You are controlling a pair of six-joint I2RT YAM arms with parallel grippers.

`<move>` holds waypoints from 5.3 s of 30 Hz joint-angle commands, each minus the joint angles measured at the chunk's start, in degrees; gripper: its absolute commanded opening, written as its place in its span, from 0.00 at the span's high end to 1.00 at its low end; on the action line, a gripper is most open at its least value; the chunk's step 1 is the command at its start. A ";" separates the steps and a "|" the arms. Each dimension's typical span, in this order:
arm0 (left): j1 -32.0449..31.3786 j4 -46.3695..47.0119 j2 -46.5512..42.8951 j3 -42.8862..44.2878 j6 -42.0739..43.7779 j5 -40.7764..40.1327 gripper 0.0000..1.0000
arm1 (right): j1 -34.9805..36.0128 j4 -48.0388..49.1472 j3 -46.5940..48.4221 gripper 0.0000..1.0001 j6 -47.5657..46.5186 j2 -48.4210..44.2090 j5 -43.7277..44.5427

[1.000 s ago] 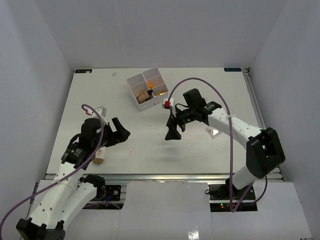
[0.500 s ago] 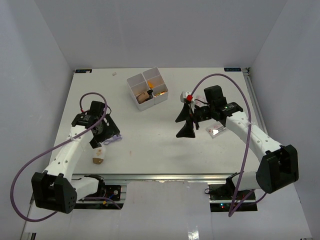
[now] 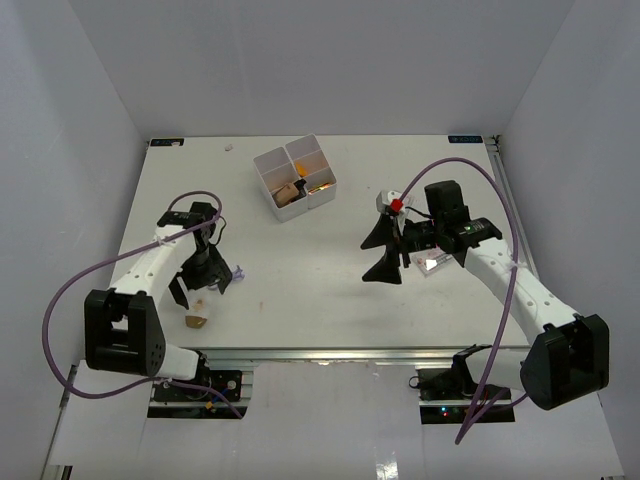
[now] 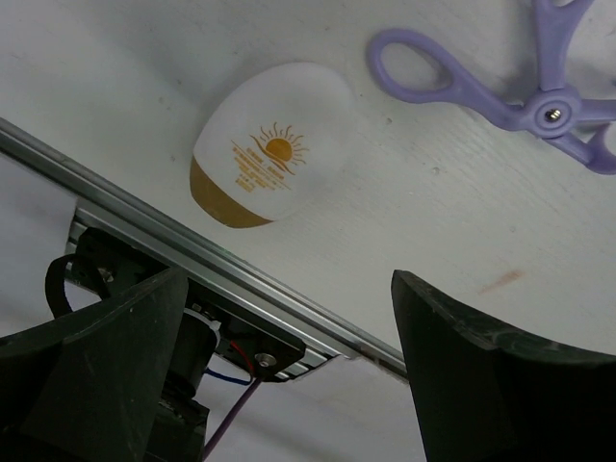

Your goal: Organize the makeup

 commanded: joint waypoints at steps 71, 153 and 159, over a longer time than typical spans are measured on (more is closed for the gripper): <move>11.65 5.23 13.55 4.17 14.47 15.66 0.02 | -6.55 1.71 -2.47 0.02 -1.98 -0.24 -2.47; -27.80 65.89 12.52 9.92 4.05 43.35 0.76 | -8.18 20.45 4.12 0.02 28.15 4.25 2.81; -27.89 77.73 4.58 -1.94 11.23 41.98 0.76 | -9.39 18.06 7.13 0.02 31.05 5.42 4.21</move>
